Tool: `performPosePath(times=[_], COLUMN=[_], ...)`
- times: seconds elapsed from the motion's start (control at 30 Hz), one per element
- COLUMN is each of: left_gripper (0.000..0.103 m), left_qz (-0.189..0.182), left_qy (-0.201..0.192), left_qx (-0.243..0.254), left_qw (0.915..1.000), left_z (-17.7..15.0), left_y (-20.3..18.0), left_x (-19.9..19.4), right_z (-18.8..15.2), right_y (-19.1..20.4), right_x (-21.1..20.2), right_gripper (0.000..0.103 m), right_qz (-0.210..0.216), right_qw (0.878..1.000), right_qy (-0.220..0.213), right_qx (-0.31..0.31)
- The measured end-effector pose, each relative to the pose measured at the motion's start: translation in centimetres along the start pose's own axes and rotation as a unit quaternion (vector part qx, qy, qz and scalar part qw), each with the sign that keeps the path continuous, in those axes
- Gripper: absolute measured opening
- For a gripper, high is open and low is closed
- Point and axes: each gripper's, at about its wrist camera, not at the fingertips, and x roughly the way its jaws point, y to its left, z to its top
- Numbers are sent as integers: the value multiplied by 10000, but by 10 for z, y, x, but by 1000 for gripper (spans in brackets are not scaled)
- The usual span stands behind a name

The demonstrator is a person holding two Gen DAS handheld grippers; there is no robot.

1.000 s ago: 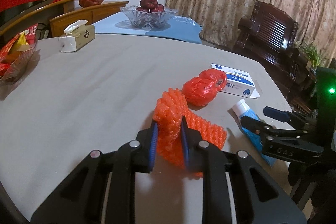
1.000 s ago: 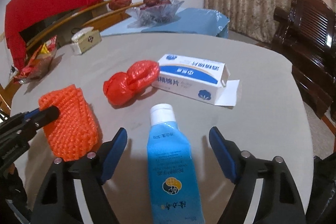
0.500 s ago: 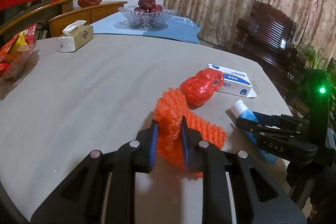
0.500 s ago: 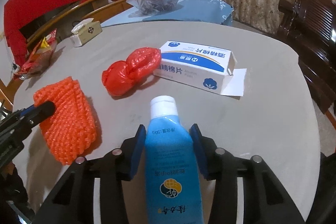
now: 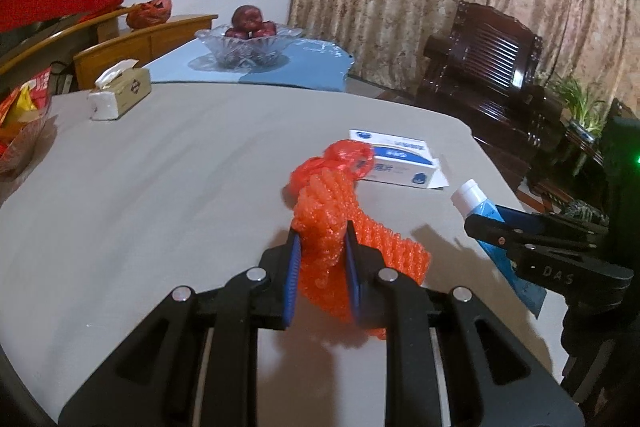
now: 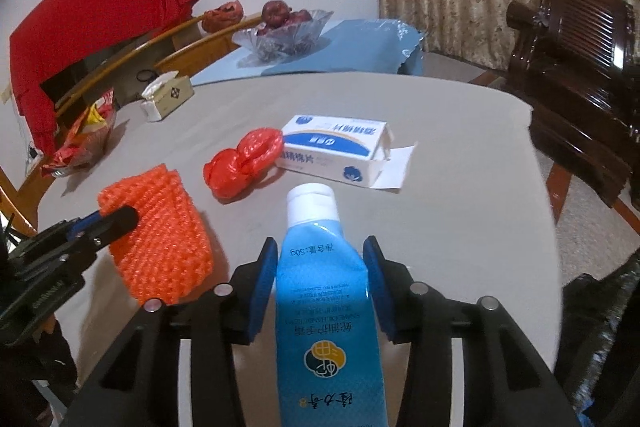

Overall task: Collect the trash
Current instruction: 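Carry the tube with the right gripper while the left gripper carries the net, release into bin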

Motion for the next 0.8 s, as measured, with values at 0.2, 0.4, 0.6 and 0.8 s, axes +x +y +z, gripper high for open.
performPosePath(times=[0.2,0.4,0.6,0.8], left_gripper=[19,19,19,19], left_qz=[-159,-319,-563,-871], left_qy=[-76,-175,-307,-350], left_qx=[98,205,374,554], left_qw=[9998,9991,9972,9940], left_z=[5,13,20,22], left_y=[-20,-41,-74,-116], left_x=[-6,-14,-24,-30], right_z=[2,5,5,-3], right_y=[-10,-21,-36,-61], right_x=[-27,-62,-99,-135], right_gripper=[43,43,43,43], right_qz=[-70,-188,-344,-571], right_qw=[9997,9984,9963,9932], right_qy=[-213,-509,-765,-967], right_qx=[92,133,184,320])
